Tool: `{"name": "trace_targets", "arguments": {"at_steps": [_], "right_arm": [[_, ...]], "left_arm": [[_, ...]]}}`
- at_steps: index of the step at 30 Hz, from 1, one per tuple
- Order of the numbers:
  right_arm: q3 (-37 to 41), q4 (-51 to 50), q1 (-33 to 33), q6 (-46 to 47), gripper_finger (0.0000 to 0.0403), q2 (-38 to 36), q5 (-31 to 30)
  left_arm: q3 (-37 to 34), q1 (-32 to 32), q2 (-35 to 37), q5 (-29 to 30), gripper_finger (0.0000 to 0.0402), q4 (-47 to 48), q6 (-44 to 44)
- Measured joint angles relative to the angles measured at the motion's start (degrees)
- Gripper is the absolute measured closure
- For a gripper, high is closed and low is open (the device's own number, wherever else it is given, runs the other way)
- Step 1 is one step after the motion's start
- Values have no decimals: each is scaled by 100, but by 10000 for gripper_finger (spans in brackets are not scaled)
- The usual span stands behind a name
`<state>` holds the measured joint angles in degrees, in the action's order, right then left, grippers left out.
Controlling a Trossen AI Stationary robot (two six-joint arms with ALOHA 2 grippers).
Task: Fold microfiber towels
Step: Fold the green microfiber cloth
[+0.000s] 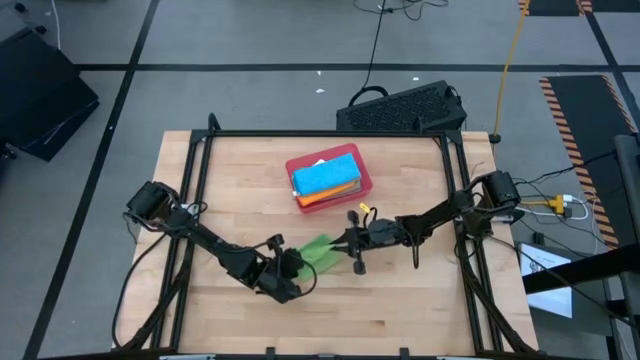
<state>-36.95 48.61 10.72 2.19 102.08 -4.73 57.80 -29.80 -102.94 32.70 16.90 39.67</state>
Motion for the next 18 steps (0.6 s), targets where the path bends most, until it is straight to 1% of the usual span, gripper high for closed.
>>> {"name": "trace_targets", "arguments": {"at_steps": [3, 6, 8, 10, 11, 12, 14, 15, 18], "right_arm": [[-2, -1, 2, -82, 323, 0, -206], [-2, 13, 2, -239, 293, 0, -421], [-1, 129, 21, -478, 279, 0, -430], [0, 316, 84, -687, 274, 0, -408], [-2, 392, 105, -801, 275, 0, -288], [-2, 458, 115, -941, 279, 0, -29], [-2, 553, 114, -1046, 295, 5, 358], [-4, 625, 101, -1042, 306, 39, 473], [-13, 661, 12, -1047, 344, 213, 536]], "left_arm": [[0, 2, 0, 34, 351, 256, 324], [0, 7, 0, 32, 337, 360, 474], [0, 7, 0, 32, 334, 368, 539], [0, 7, 0, 32, 333, 394, 599], [0, 7, 0, 32, 333, 424, 617], [0, 7, 0, 32, 333, 449, 645], [0, 9, 0, 34, 332, 491, 714], [0, 9, 0, 34, 332, 529, 750], [0, 12, 0, 76, 332, 645, 914]]}}
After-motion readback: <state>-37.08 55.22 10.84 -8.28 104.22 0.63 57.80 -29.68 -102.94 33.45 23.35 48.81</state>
